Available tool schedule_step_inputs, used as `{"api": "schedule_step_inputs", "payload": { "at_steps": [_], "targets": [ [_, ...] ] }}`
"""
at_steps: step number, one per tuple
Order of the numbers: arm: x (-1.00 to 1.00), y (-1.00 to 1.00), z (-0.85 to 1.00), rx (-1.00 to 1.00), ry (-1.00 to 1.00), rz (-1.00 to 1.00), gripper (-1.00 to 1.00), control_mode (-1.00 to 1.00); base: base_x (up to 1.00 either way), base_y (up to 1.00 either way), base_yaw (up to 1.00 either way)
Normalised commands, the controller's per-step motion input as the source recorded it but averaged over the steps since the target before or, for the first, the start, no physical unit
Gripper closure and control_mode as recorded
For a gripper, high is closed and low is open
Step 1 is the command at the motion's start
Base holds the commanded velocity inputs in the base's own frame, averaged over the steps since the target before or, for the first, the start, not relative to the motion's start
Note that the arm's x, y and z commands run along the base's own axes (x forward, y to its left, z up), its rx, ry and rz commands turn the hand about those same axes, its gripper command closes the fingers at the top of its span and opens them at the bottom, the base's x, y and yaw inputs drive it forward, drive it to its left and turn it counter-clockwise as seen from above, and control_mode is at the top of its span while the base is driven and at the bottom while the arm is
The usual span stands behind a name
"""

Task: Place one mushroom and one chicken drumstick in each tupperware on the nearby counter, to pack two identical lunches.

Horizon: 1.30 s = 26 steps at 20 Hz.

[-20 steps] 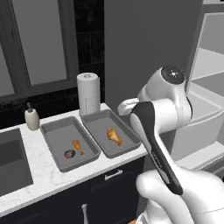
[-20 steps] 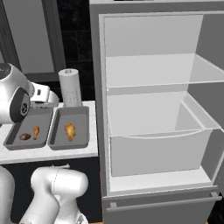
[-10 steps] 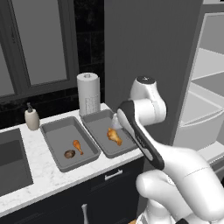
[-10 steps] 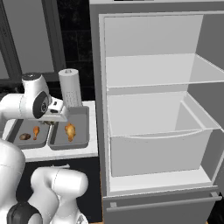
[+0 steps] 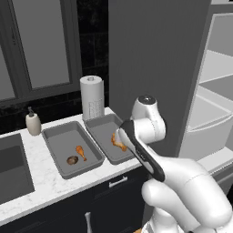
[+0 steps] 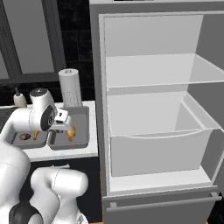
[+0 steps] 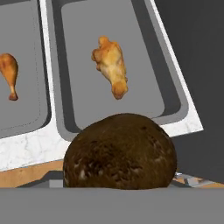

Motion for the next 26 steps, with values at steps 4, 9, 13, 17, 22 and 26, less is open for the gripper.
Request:
{"api": "schedule_step_inputs", "payload": {
  "at_steps": [4,9,13,17,22,26],
  "targets": [
    [0.38,0.07,-0.30,0.00,0.04,0.00,1.00,-1.00,0.00,0.00,0.00],
    [0.36,0.18,-0.38,0.00,0.04,0.00,1.00,-1.00,0.00,0.00,0.00],
    [0.31,0.06,-0.24,0.00,0.01,0.00,1.00,-1.00,0.00,0.00,0.00],
    [0.20,0.00,-0.39,0.00,0.00,0.00,1.00,-1.00,0.00,0.00,0.00],
    [0.17,0.02,-0.48,0.00,0.00,0.00,1.00,-1.00,0.00,0.00,0.00],
    [0.10,0.04,-0.35,0.00,0.00,0.00,1.00,-1.00,0.00,0.00,0.00]
  ]
}}
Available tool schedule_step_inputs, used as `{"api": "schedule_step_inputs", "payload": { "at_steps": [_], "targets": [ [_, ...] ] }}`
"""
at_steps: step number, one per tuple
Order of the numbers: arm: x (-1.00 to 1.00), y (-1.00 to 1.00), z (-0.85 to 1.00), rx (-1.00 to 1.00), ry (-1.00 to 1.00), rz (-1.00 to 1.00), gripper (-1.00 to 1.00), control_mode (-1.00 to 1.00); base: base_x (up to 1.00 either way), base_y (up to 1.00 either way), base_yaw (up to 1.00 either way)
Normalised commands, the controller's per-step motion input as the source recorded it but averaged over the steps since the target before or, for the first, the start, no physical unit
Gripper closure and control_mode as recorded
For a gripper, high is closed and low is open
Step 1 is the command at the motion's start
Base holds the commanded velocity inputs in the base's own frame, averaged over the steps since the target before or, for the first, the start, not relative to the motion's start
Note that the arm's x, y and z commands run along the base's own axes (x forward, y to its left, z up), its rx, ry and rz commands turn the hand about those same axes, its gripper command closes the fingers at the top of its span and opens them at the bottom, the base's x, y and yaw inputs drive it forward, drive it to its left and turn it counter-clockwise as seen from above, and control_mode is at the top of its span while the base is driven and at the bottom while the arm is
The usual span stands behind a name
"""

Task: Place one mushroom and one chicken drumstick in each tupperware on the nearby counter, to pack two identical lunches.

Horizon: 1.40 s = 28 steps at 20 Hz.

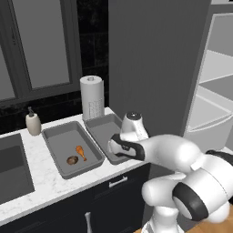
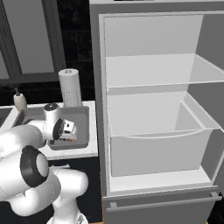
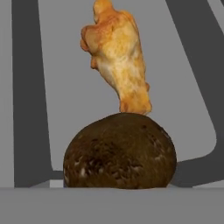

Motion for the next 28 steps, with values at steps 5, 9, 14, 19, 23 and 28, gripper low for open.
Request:
{"api": "schedule_step_inputs", "payload": {
  "at_steps": [5,9,14,19,23,28],
  "targets": [
    [0.07,0.07,-0.26,0.00,0.01,0.00,1.00,-1.00,0.00,0.00,0.00],
    [0.06,0.10,-0.19,0.00,0.03,0.00,1.00,-1.00,0.00,0.00,0.00],
    [0.05,0.07,-0.14,0.00,0.03,0.00,-1.00,-1.00,0.00,0.00,0.00],
    [0.00,0.00,-0.04,0.00,0.00,0.00,-1.00,-1.00,0.00,0.00,0.00],
    [-0.23,0.00,0.19,0.00,0.00,0.00,-1.00,-1.00,0.00,0.00,0.00],
    [-0.33,0.00,0.60,0.00,-0.07,0.00,-1.00,-1.00,0.00,0.00,0.00]
  ]
}}
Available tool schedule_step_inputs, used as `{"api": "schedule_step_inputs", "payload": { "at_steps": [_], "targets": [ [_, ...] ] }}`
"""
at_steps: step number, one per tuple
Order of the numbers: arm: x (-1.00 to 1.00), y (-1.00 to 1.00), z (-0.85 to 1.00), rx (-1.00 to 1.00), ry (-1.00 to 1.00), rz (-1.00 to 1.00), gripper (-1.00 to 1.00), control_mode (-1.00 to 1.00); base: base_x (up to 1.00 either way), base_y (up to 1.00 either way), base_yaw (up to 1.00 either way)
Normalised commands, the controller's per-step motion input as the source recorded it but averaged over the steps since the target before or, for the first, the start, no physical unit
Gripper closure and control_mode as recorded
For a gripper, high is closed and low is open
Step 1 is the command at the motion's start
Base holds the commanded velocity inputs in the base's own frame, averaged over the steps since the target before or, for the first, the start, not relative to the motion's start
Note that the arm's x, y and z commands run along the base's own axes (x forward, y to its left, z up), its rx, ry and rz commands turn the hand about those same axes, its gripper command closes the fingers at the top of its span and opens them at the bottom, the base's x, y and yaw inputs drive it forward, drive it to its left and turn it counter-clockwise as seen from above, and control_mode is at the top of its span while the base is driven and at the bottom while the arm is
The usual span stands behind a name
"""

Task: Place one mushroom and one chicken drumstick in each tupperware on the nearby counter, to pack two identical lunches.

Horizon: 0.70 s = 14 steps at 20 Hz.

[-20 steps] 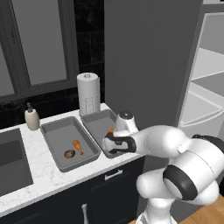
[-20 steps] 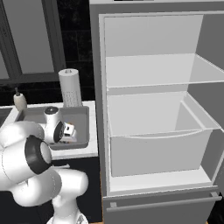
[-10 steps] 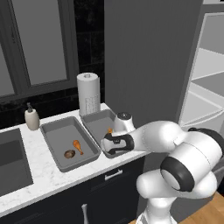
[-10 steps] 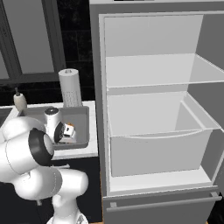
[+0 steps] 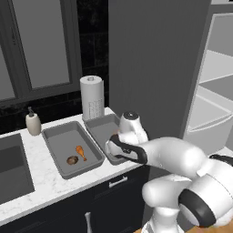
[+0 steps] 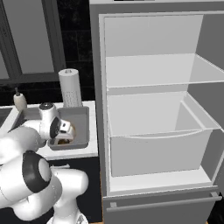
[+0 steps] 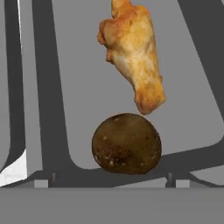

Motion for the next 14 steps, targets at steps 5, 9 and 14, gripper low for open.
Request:
{"api": "schedule_step_inputs", "payload": {
  "at_steps": [5,9,14],
  "targets": [
    [-0.38,0.00,0.68,0.00,-0.06,0.00,-1.00,-1.00,0.00,0.00,0.00],
    [-0.51,0.00,0.75,0.00,-0.05,0.00,-1.00,-1.00,0.00,0.00,0.00],
    [-0.53,-0.09,0.78,0.00,-0.05,0.00,-1.00,-1.00,0.00,0.00,0.00]
  ]
}}
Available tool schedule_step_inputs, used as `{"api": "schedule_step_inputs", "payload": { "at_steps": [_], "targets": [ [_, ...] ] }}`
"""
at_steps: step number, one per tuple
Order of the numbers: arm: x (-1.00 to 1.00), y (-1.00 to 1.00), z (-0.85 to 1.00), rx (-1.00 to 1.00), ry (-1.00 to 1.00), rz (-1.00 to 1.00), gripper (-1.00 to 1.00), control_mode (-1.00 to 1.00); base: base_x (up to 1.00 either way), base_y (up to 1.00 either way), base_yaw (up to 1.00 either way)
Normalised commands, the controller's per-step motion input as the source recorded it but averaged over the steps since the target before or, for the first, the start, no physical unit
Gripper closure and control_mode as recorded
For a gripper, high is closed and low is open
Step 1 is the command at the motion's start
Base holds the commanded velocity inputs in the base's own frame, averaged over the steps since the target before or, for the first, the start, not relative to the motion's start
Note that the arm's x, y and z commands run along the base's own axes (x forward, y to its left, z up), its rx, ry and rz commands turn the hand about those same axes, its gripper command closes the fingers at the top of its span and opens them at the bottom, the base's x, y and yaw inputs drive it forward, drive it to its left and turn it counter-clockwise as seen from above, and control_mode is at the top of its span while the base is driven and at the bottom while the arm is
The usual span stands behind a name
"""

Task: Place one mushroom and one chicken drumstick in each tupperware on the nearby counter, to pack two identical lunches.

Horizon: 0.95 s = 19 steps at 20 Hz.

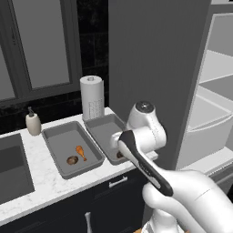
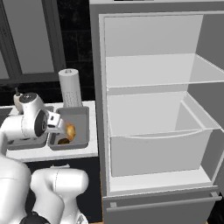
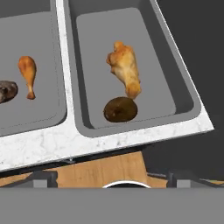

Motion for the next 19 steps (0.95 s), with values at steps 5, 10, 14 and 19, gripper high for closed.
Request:
{"api": "schedule_step_inputs", "payload": {
  "at_steps": [5,10,14,19],
  "targets": [
    [-0.54,-0.27,0.67,0.00,-0.05,0.00,-1.00,-1.00,0.00,0.00,0.00],
    [-0.62,-0.27,0.64,0.01,-0.10,0.00,-1.00,-1.00,0.00,0.00,0.00],
    [-0.55,-0.03,0.81,0.01,-0.12,0.00,-1.00,-1.00,0.00,0.00,0.00],
    [-0.51,0.00,0.94,0.00,-0.11,0.00,-1.00,-1.00,0.00,0.00,0.00]
  ]
}}
